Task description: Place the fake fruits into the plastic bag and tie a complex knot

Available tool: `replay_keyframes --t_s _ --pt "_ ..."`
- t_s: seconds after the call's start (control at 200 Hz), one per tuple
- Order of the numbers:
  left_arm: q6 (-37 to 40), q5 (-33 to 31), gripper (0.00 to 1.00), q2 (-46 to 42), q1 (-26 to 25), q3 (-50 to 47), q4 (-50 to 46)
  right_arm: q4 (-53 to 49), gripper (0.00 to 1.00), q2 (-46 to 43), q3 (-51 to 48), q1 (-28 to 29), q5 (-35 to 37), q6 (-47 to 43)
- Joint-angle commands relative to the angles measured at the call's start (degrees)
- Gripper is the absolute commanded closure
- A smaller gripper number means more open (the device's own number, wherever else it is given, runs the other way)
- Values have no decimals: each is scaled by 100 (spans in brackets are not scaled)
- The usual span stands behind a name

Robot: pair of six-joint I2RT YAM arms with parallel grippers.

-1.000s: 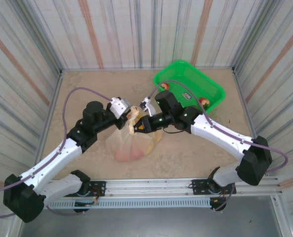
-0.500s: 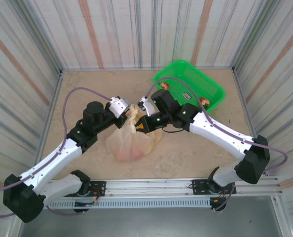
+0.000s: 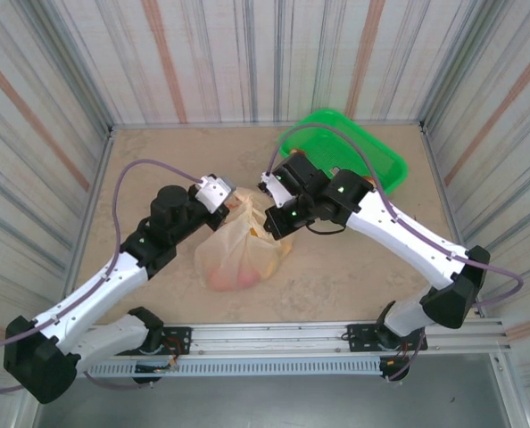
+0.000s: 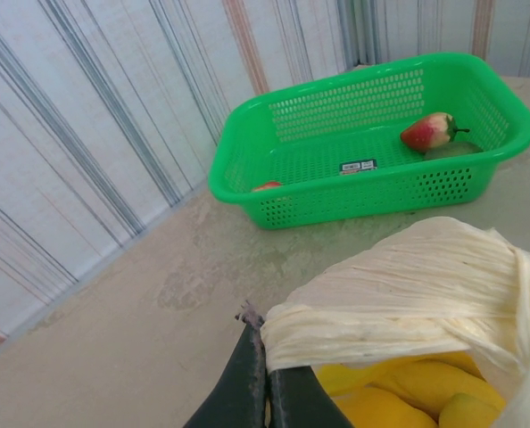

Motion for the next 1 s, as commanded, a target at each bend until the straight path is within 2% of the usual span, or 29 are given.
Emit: replay_keyframes --t_s 0.0,0.125,0.245,0.291,0.371,0.476,0.591,0.842,0.992 --pt "215 -708 100 -243 22 -55 263 -1085 100 108 290 199 704 -243" --pt "386 -812 100 -384 -36 -88 278 -1213 100 138 324 290 909 -240" --pt "410 -390 100 -514 -57 -3 -14 -1212 100 126 385 324 914 -213" --pt "322 -325 100 -456 -74 247 -410 -1273 100 155 478 369 1007 -229" --pt "136 -388 100 -194 -243 1061 -1663 -1414 100 233 664 413 1170 -306" --pt "-423 155 100 195 -248 2210 -3318 -1444 100 238 770 402 1277 -417" --pt "-1045 623 100 439 -252 2908 -4496 -1427 100 231 903 387 1333 -503" --pt "-1915 1678 100 778 -248 3582 -5932 -1254 100 30 939 353 1296 -533" --pt "-2199 2060 100 967 -239 3621 -6101 -1035 100 -60 819 167 1230 -581"
